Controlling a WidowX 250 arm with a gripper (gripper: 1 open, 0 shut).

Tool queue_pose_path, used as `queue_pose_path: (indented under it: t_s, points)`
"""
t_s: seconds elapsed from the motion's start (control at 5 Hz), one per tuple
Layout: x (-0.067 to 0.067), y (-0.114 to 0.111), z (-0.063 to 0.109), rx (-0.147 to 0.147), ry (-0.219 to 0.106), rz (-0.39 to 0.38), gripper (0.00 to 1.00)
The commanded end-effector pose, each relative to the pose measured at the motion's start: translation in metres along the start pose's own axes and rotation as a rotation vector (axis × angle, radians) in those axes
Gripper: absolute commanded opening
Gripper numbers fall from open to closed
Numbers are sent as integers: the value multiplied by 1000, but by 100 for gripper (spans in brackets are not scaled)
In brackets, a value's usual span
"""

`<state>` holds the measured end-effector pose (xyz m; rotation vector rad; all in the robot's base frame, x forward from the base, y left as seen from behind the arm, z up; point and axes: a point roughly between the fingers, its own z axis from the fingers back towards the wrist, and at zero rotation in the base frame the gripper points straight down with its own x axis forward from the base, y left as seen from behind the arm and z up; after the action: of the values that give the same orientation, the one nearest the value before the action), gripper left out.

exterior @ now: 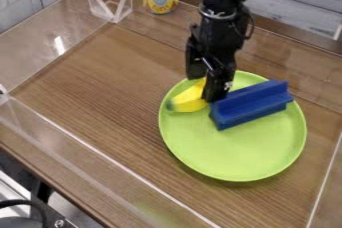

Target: Remove the banana from inside the green plate and put it on the table

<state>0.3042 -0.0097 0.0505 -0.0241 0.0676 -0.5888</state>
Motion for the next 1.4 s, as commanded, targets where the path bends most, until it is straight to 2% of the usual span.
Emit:
queue_pose_path:
  t_s: [0.0, 0.6, 0.8, 1.2]
  points:
    - [4, 3, 4, 21, -33, -10, 100]
    - [6, 5, -13, 14, -30, -25, 100]
    - [9, 6, -12, 15, -23, -30, 0]
    - [14, 8, -2, 28, 3, -53, 0]
